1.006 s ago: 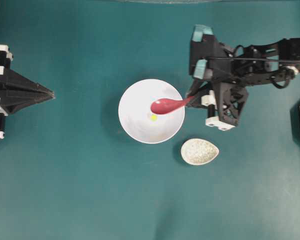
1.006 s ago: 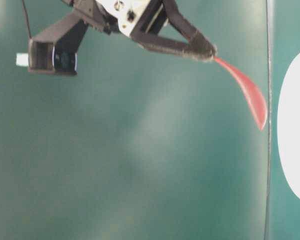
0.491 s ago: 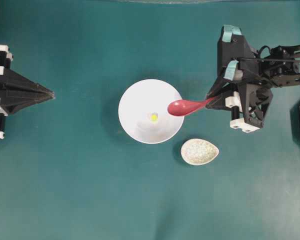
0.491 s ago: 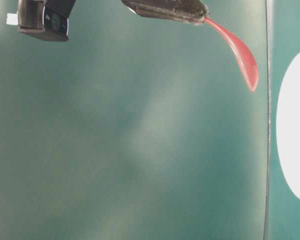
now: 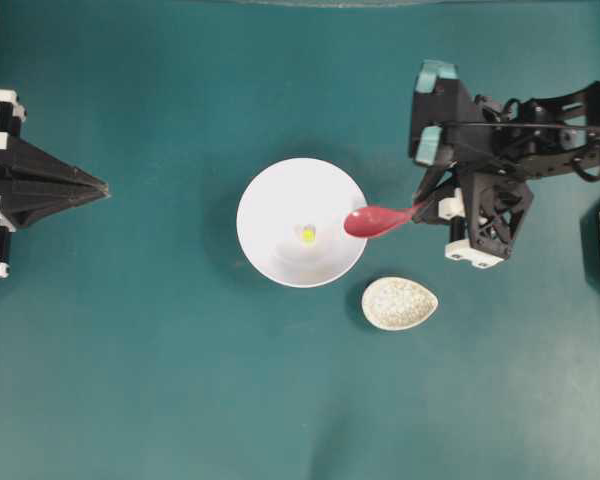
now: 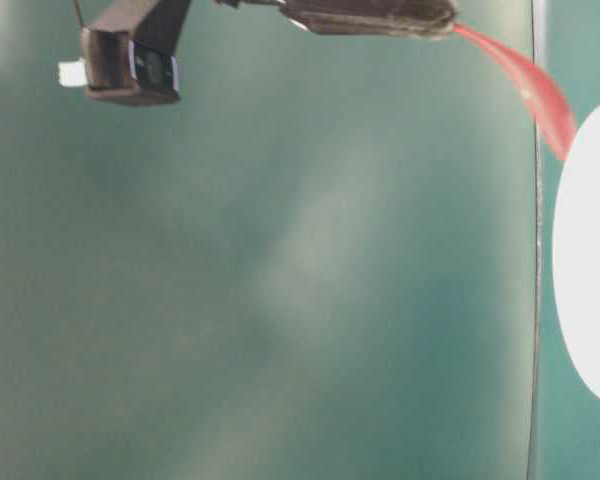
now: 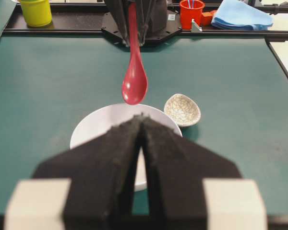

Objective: Scoop the yellow hexagonal prism block from the bowl with a spoon using the right arm.

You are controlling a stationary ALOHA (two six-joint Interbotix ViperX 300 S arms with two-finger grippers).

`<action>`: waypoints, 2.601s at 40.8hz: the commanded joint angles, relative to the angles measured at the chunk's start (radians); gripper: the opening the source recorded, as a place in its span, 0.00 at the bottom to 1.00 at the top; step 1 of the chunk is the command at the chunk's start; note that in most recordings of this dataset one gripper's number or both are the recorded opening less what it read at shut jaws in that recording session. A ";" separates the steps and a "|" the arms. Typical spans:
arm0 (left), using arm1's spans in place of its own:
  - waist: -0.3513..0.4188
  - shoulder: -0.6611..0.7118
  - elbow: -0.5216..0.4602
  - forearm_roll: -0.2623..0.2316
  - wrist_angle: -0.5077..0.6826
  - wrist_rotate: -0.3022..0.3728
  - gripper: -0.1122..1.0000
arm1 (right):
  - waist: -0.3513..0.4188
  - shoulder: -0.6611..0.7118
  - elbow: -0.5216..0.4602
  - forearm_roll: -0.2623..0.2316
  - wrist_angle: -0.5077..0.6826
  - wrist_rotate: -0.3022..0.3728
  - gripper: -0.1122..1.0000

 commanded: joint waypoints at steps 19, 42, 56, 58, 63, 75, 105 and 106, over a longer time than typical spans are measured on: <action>0.000 0.009 -0.021 0.003 -0.005 0.000 0.14 | -0.008 0.152 -0.187 -0.002 0.207 0.049 0.32; 0.000 0.009 -0.021 0.003 -0.005 0.000 0.14 | -0.021 0.256 -0.325 -0.002 0.382 0.054 0.32; 0.000 0.009 -0.021 0.003 -0.006 0.000 0.14 | -0.028 0.298 -0.388 -0.002 0.416 0.041 0.32; 0.000 0.009 -0.021 0.003 -0.005 0.000 0.14 | -0.028 0.301 -0.394 -0.002 0.416 0.040 0.32; 0.000 0.009 -0.021 0.003 -0.005 0.000 0.14 | -0.028 0.308 -0.400 -0.003 0.416 0.040 0.32; 0.000 0.009 -0.021 0.003 -0.005 0.000 0.14 | -0.028 0.334 -0.408 -0.003 0.416 0.038 0.32; 0.000 0.009 -0.021 0.003 -0.005 0.000 0.14 | -0.028 0.425 -0.443 -0.003 0.373 0.008 0.32; 0.000 0.009 -0.021 0.003 -0.005 0.000 0.14 | -0.028 0.428 -0.443 -0.003 0.370 0.008 0.32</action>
